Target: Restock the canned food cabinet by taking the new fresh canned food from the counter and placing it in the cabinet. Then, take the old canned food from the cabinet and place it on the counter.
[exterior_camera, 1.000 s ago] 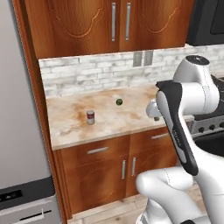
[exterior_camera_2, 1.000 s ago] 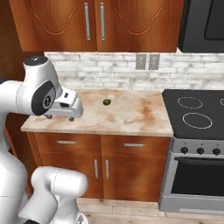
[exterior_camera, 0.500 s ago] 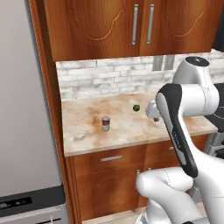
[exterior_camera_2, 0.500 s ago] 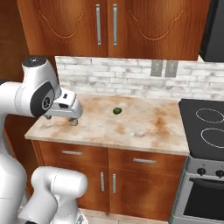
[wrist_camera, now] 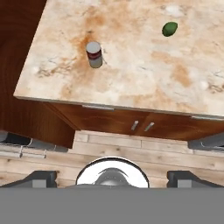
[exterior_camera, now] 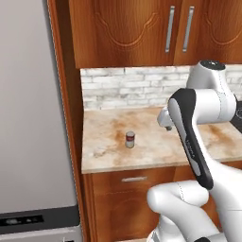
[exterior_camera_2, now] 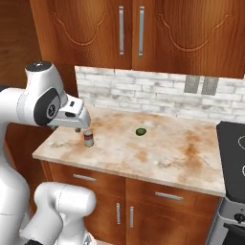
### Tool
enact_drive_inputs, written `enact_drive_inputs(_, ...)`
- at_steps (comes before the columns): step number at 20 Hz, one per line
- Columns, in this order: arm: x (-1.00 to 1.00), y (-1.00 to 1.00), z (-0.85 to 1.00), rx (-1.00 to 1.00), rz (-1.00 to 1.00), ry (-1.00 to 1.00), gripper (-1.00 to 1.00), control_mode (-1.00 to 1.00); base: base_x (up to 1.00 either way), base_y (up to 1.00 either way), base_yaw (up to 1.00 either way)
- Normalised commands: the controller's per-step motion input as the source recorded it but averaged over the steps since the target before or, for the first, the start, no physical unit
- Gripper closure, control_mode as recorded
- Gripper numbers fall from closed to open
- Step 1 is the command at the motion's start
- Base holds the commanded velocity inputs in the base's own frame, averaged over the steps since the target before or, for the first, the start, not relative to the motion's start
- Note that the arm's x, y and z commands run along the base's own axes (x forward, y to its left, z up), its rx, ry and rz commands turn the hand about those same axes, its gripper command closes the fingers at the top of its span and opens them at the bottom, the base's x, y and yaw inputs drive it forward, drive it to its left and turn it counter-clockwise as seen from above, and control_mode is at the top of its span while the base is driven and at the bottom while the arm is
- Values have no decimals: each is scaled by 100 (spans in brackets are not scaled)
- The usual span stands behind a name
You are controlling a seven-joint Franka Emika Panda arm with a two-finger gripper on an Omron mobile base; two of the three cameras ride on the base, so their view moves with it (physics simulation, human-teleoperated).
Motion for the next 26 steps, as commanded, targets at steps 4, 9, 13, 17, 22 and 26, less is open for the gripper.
enact_drive_inputs(4,0,0,0,0,0,0,-100,100,42,13,24)
enact_drive_inputs(9,0,0,0,0,0,0,-100,100,65,16,15)
enact_drive_inputs(13,0,0,0,0,0,0,-100,100,37,0,0)
enact_drive_inputs(17,3,-7,-24,5,0,-4,-100,-100,0,0,0)
enact_drive_inputs(22,-2,0,-76,6,0,-2,-100,-100,0,0,0)
enact_drive_inputs(26,9,3,-82,1,0,0,-100,-100,0,0,0)
